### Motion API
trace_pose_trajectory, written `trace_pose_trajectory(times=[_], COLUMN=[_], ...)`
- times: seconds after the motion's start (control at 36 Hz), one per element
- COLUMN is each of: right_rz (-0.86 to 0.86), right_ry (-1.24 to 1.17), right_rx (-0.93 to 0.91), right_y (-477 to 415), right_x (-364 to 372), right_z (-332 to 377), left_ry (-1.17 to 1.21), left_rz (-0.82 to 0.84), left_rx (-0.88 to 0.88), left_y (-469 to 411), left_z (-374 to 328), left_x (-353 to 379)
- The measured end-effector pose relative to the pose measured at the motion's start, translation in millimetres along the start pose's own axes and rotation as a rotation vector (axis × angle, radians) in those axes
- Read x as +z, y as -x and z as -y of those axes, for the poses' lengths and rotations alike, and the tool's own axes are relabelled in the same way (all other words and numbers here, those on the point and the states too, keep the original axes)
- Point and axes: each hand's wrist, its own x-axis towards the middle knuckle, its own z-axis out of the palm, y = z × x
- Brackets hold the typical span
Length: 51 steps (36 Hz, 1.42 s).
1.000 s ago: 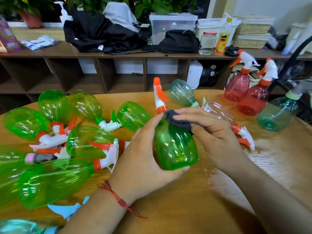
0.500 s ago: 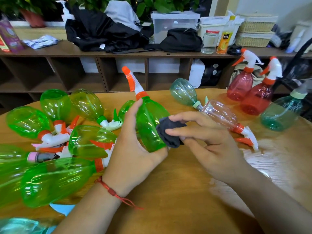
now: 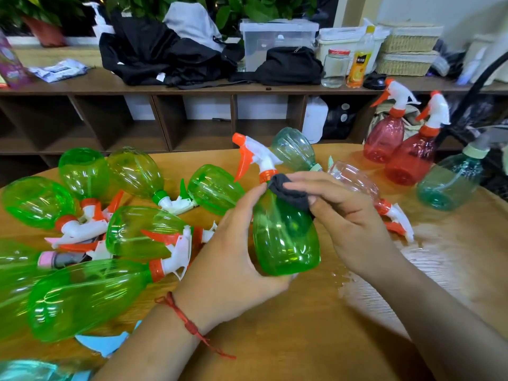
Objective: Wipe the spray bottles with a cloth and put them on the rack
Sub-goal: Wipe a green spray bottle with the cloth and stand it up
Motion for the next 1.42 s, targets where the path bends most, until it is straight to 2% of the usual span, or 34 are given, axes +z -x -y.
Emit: trace_pose_trajectory(times=[0.11, 0.22, 0.42, 0.61, 0.69, 0.89, 1.03, 1.22, 1.42], right_rz=[0.020, 0.010, 0.062, 0.071, 0.062, -0.005, -0.011, -0.009, 0.078], right_ry=[0.031, 0.093, 0.188, 0.216, 0.224, 0.077, -0.054, -0.040, 0.234], right_rx=[-0.021, -0.052, -0.189, -0.226, -0.210, -0.061, -0.001, -0.051, -0.222], right_y=[0, 2, 7, 7, 6, 1, 0, 1, 6], right_x=[1, 4, 7, 6, 3, 1, -1, 2, 4], right_z=[1, 5, 11, 11, 11, 7, 8, 13, 14], left_ry=[-0.079, -0.077, 0.159, 0.195, 0.194, 0.070, 0.147, 0.044, 0.211], left_rz=[-0.066, -0.143, -0.296, -0.306, -0.251, -0.083, -0.009, -0.125, -0.258], left_rx=[0.043, 0.014, -0.120, -0.156, -0.120, 0.024, 0.064, 0.008, -0.061], left_y=[0, 1, -8, -8, -6, 2, 0, 1, -6], left_z=[0, 1, 24, 24, 21, 0, 2, 3, 15], left_x=[7, 12, -2, 2, 1, 4, 1, -3, -1])
